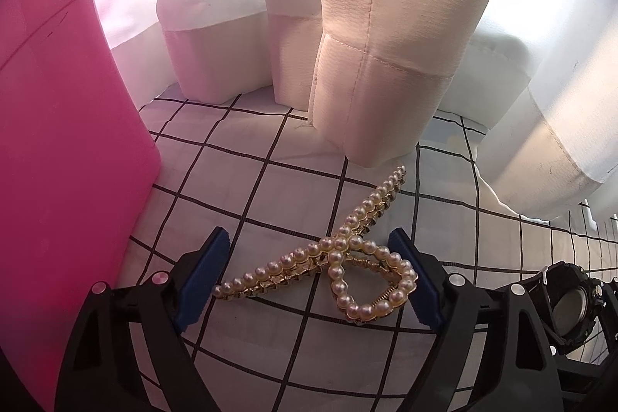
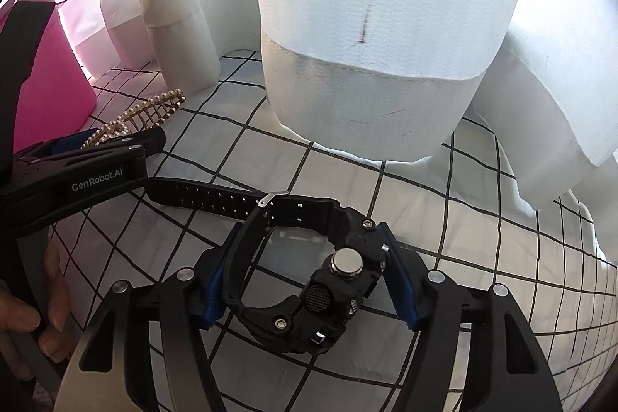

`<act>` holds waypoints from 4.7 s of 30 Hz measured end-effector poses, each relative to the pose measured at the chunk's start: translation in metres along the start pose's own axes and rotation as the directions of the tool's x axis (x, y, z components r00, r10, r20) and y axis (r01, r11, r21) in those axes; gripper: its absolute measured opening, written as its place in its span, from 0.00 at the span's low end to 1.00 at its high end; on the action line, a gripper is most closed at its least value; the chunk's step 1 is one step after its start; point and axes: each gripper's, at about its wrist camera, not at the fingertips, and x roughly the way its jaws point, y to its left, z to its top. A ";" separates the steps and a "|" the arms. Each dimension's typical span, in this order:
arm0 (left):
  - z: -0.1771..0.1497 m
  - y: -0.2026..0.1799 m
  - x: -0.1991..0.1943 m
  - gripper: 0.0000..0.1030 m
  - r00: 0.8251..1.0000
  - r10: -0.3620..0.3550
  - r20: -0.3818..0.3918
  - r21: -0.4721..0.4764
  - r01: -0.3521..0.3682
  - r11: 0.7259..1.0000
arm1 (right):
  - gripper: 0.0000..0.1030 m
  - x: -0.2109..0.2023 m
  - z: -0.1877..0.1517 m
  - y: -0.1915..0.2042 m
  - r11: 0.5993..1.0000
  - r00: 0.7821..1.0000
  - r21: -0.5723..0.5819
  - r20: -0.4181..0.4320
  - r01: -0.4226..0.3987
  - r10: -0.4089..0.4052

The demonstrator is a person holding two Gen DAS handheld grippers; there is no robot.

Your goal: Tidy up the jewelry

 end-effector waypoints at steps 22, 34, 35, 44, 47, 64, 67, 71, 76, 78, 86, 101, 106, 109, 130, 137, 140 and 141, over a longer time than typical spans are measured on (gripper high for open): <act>-0.049 0.003 -0.072 0.24 1.000 0.007 0.020 -0.007 -0.007 1.000 | 0.62 -0.035 -0.043 -0.009 0.998 1.000 0.059 0.012 -0.012 0.011; -0.058 0.033 -0.061 0.68 0.999 -0.021 -0.041 -0.086 0.018 0.996 | 0.62 -0.045 -0.051 -0.004 0.998 0.999 0.057 0.024 -0.035 0.033; -0.061 0.035 -0.059 0.70 0.998 -0.032 -0.046 -0.091 0.028 0.995 | 0.62 -0.045 -0.051 -0.003 0.998 0.999 0.055 0.025 -0.037 0.035; -0.068 0.020 -0.061 0.51 1.000 -0.004 -0.018 -0.011 0.004 1.000 | 0.62 -0.046 -0.054 -0.004 0.997 0.998 0.059 0.032 -0.048 0.046; -0.070 0.010 -0.068 0.44 1.000 -0.005 -0.013 -0.011 0.005 1.000 | 0.62 -0.049 -0.054 -0.006 0.997 0.998 0.064 0.040 -0.050 0.048; -0.058 0.003 -0.103 0.06 0.997 -0.067 0.030 -0.015 0.067 0.998 | 0.62 -0.055 -0.057 -0.008 0.996 0.997 0.064 0.058 -0.057 0.053; -0.061 0.009 -0.119 0.06 0.996 -0.078 0.046 -0.017 0.079 0.997 | 0.62 -0.057 -0.057 -0.009 0.996 0.997 0.069 0.061 -0.058 0.053; -0.056 0.009 -0.134 0.06 0.993 -0.084 0.082 -0.008 0.085 0.996 | 0.62 -0.063 -0.056 -0.013 0.995 0.996 0.078 0.072 -0.062 0.056; -0.041 0.000 -0.156 0.06 0.987 -0.090 0.129 0.008 0.090 0.996 | 0.62 -0.079 -0.049 -0.013 0.995 0.993 0.076 0.103 -0.065 0.057; -0.034 -0.001 -0.168 0.06 0.985 -0.088 0.148 0.012 0.087 0.996 | 0.62 -0.088 -0.044 -0.013 0.995 0.991 0.072 0.123 -0.068 0.058; -0.004 0.003 -0.217 0.06 0.967 -0.061 0.246 0.001 0.062 0.998 | 0.62 -0.136 -0.011 -0.004 0.996 0.969 0.026 0.235 -0.085 0.077; 0.038 0.077 -0.313 0.01 0.913 0.095 0.397 -0.121 -0.051 0.991 | 0.62 -0.204 0.077 0.098 0.958 0.880 -0.209 0.394 -0.196 0.266; 0.042 0.126 -0.329 0.01 0.895 0.204 0.397 -0.195 -0.135 0.972 | 0.62 -0.209 0.103 0.157 0.918 0.850 -0.306 0.384 -0.252 0.361; 0.045 0.161 -0.324 0.01 0.897 0.261 0.357 -0.253 -0.176 0.951 | 0.62 -0.206 0.121 0.196 0.890 0.843 -0.351 0.345 -0.293 0.413; 0.011 0.248 -0.277 0.39 0.949 0.300 0.095 -0.454 -0.227 0.862 | 0.63 -0.173 0.152 0.265 0.855 0.882 -0.404 0.197 -0.324 0.428; 0.005 0.211 -0.304 0.76 0.946 0.265 0.187 -0.424 -0.166 0.890 | 0.64 -0.186 0.129 0.185 0.868 0.845 -0.296 0.250 -0.399 0.473; -0.003 0.179 -0.315 0.83 0.950 0.215 0.226 -0.396 -0.112 0.911 | 0.64 -0.184 0.106 0.158 0.886 0.862 -0.274 0.249 -0.374 0.441; -0.007 0.167 -0.318 0.84 0.950 0.203 0.237 -0.388 -0.099 0.916 | 0.64 -0.182 0.098 0.150 0.892 0.867 -0.265 0.249 -0.368 0.431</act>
